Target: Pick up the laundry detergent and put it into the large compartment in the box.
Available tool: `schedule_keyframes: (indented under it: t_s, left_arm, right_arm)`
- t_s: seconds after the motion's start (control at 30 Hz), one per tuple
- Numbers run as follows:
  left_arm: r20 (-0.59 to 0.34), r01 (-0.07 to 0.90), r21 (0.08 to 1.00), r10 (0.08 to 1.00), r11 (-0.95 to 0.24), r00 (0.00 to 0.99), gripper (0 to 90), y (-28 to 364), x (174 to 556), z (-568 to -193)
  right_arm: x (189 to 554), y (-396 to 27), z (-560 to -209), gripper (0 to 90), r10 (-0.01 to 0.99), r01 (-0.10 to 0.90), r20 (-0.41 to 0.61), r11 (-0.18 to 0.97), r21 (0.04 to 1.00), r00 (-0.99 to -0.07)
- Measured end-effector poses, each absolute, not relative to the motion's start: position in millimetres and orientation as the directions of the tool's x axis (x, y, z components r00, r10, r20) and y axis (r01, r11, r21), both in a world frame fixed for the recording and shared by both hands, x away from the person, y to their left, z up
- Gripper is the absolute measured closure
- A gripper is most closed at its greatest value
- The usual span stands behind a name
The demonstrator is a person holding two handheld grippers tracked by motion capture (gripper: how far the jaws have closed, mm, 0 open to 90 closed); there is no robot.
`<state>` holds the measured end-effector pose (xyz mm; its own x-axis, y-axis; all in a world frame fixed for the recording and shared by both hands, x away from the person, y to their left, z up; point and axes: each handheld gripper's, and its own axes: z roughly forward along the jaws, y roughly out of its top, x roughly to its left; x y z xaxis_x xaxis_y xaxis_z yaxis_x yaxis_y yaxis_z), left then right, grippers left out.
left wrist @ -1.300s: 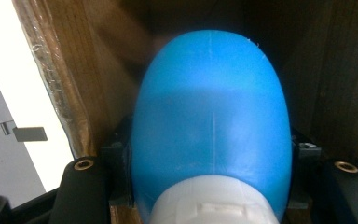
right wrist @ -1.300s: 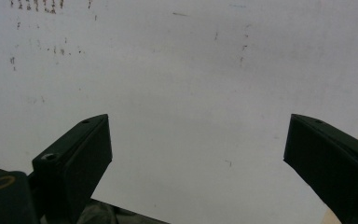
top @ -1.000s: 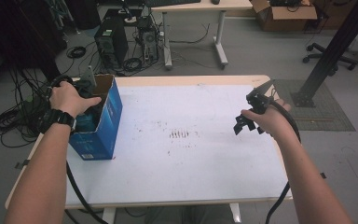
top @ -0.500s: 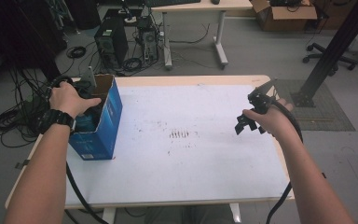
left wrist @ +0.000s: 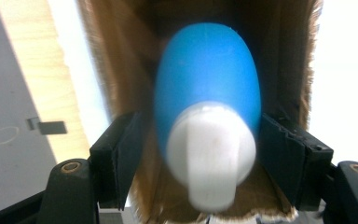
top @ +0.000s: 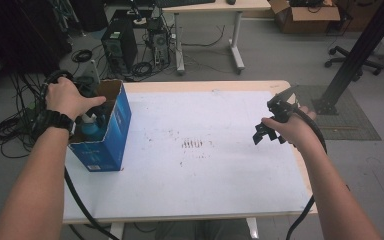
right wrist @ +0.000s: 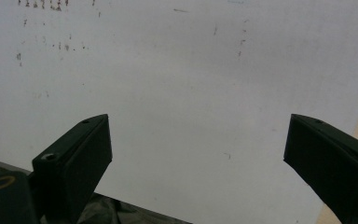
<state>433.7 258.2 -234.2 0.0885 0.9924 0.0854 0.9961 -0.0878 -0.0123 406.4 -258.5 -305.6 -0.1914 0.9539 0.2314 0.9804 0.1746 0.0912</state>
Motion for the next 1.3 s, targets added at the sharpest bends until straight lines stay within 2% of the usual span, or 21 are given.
schedule_keyframes:
  t_s: [0.33, 0.63, 0.93, 1.17, 1.3]
  left_arm:
    - [0.120, 0.993, 0.040, 0.987, -0.109, 0.103, 30.0, 246.0, 430.5, -194.0]
    - [0.112, 0.984, 0.085, 0.983, -0.155, 0.145, 27.5, 210.7, 431.3, -168.9]
    - [0.081, 0.971, 0.086, 0.973, -0.223, 0.216, 22.2, 160.3, 432.3, -173.4]
    - [0.046, 0.958, 0.100, 0.963, -0.270, 0.267, 17.4, 135.4, 429.5, -185.9]
    - [0.041, 0.959, 0.096, 0.963, -0.268, 0.266, 10.3, 125.6, 427.9, -194.8]
  right_arm:
    - [405.3, -259.8, -302.5, 7.8, 0.953, 0.980, 0.235, 0.173, 0.098, -0.192]
    - [404.7, -260.2, -297.3, 7.8, 0.952, 0.979, 0.235, 0.174, 0.103, -0.194]
    - [404.8, -264.3, -296.5, 7.7, 0.951, 0.979, 0.238, 0.174, 0.109, -0.195]
    - [402.3, -264.2, -298.0, 7.8, 0.950, 0.978, 0.237, 0.182, 0.105, -0.202]
    - [400.8, -265.3, -297.4, 7.8, 0.950, 0.977, 0.236, 0.185, 0.109, -0.206]
